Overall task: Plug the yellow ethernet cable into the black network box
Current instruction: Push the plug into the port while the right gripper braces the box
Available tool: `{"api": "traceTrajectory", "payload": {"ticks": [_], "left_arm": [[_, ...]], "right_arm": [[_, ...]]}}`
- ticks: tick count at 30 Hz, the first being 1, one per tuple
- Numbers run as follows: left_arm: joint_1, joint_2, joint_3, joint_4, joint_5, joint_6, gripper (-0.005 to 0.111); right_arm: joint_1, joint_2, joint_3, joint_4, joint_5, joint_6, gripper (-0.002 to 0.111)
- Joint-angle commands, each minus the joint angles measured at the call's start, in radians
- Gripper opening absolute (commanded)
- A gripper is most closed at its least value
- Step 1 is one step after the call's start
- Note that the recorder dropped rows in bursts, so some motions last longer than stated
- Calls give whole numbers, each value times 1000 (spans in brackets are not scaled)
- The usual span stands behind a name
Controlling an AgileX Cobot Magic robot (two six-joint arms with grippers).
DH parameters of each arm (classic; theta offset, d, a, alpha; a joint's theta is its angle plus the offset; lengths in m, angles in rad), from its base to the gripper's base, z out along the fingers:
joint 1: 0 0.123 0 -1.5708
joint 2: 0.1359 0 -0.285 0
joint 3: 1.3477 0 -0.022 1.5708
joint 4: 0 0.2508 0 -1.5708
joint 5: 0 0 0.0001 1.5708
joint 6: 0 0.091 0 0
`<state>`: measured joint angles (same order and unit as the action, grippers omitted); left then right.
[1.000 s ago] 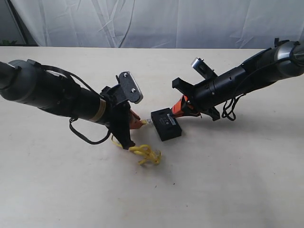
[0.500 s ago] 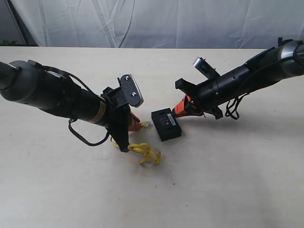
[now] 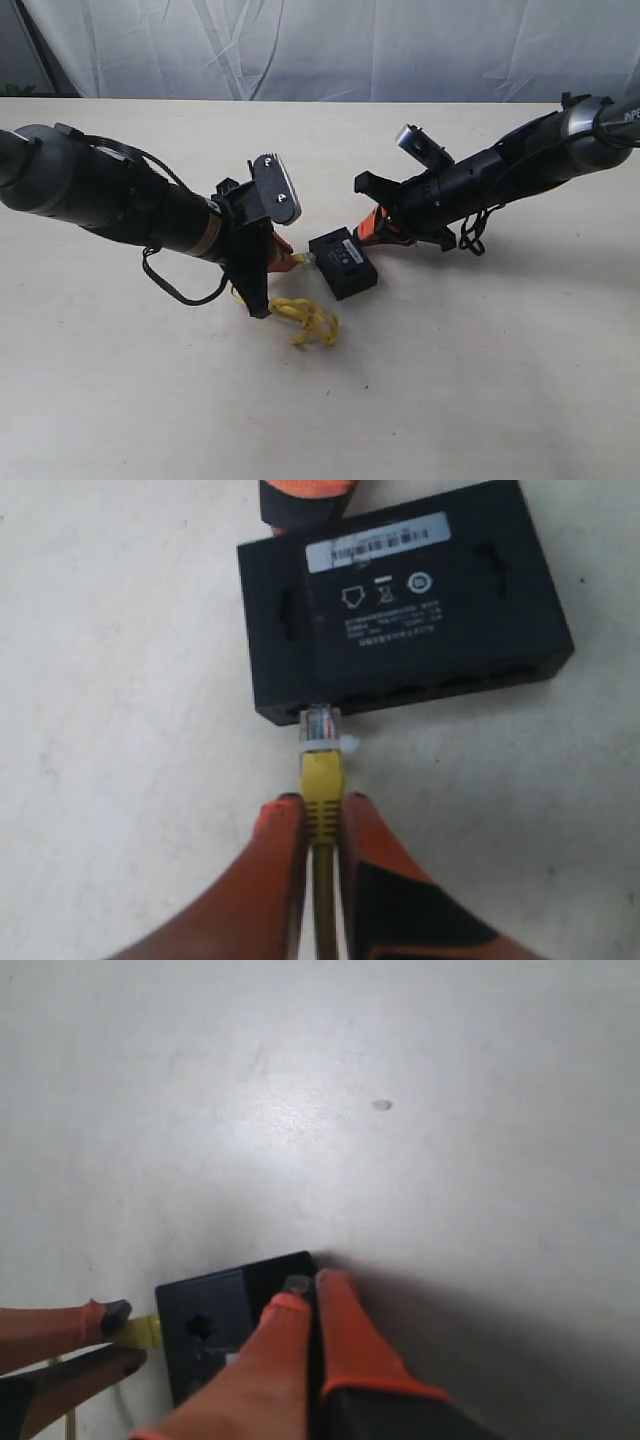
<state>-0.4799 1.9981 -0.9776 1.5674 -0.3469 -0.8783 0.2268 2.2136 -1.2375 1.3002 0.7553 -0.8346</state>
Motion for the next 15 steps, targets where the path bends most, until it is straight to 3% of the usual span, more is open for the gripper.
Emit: {"api": "traceTrajectory", "payload": {"ticks": [1, 15], "left_arm": [[-1, -9, -2, -1, 11, 0, 0], [-1, -9, -2, 4, -43, -2, 0]], "right_arm": [[20, 4, -4, 13, -25, -25, -1], [20, 4, -4, 7, -25, -25, -1]]}}
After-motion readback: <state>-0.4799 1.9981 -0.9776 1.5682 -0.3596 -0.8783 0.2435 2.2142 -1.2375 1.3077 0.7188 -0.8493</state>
